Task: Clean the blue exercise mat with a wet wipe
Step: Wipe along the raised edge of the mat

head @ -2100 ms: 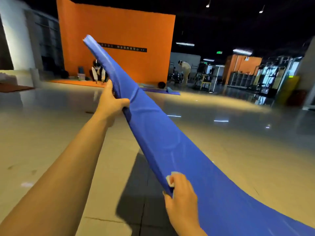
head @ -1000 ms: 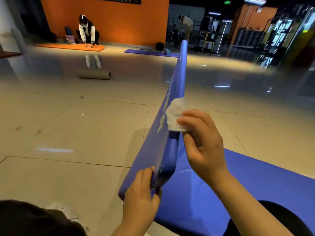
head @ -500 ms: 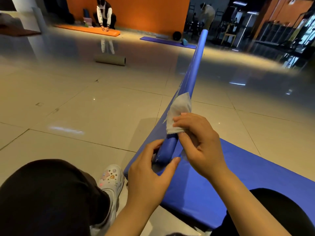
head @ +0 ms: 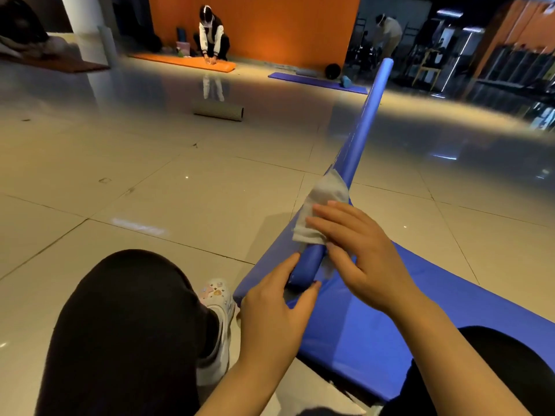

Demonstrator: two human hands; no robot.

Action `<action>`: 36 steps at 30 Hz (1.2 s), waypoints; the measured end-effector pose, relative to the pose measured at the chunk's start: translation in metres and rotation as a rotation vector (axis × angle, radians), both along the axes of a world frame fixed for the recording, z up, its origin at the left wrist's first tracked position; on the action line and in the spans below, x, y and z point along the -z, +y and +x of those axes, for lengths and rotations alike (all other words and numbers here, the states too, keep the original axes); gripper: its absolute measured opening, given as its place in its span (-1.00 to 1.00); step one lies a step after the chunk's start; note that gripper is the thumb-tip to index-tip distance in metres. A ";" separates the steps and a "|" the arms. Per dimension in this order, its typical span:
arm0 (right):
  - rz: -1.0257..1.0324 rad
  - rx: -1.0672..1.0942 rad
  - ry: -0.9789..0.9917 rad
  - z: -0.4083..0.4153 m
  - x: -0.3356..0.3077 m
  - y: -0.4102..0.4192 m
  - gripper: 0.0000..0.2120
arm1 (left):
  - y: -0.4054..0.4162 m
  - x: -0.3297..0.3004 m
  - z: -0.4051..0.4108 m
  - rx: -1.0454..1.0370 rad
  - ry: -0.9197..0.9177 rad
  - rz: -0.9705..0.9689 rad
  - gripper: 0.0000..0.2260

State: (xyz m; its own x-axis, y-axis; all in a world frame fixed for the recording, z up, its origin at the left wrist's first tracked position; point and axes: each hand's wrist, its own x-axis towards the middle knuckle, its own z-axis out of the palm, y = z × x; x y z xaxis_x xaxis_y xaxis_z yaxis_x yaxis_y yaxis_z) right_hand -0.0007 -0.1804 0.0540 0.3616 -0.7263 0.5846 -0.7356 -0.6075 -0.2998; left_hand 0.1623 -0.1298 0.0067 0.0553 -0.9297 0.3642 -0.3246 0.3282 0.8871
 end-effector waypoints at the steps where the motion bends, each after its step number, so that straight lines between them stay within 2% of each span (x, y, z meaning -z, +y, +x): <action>1: 0.024 0.046 -0.007 -0.006 0.000 0.000 -0.57 | 0.005 0.001 -0.001 0.019 -0.016 0.002 -0.63; 6: 0.113 0.222 -0.140 -0.029 -0.002 -0.003 -0.45 | 0.022 0.012 -0.003 0.095 -0.102 0.022 -0.56; 10: 0.320 0.126 -0.341 -0.019 -0.005 0.000 -0.55 | 0.012 0.013 -0.009 0.047 -0.109 0.011 -0.59; 12: 0.399 0.054 -0.400 -0.018 -0.006 0.004 -0.50 | 0.001 0.011 -0.010 0.008 -0.078 -0.002 -0.62; 14: 0.397 0.033 -0.389 -0.022 -0.006 0.007 -0.40 | -0.014 0.007 -0.013 -0.022 -0.054 -0.006 -0.63; 17: 0.357 0.022 -0.362 -0.021 -0.002 0.009 -0.39 | -0.034 0.007 -0.018 -0.053 -0.001 -0.017 -0.60; 21: 0.205 0.067 -0.259 -0.012 0.008 0.009 -0.52 | -0.045 0.017 -0.028 -0.062 -0.011 -0.077 -0.59; 24: 0.112 0.171 -0.197 -0.004 0.014 0.007 -0.58 | -0.043 0.023 -0.031 -0.117 -0.043 -0.152 -0.69; 30: 0.347 0.195 -0.258 0.028 0.020 0.000 -0.51 | -0.036 0.033 -0.027 -0.119 -0.017 -0.186 -0.66; 32: 0.329 0.225 -0.258 0.034 0.020 -0.009 -0.47 | -0.034 0.037 -0.024 -0.094 -0.032 -0.190 -0.65; 36: 0.191 0.369 -0.205 0.011 0.010 -0.053 -0.39 | -0.022 0.047 -0.018 -0.027 -0.049 -0.150 -0.50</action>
State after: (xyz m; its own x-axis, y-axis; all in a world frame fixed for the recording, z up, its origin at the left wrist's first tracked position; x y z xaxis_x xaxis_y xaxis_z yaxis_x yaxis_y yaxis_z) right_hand 0.0108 -0.2334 0.0437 -0.0503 -0.8866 0.4599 -0.8061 -0.2358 -0.5427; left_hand 0.1443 -0.1518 -0.0400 0.0579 -0.8633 0.5014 -0.3766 0.4462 0.8118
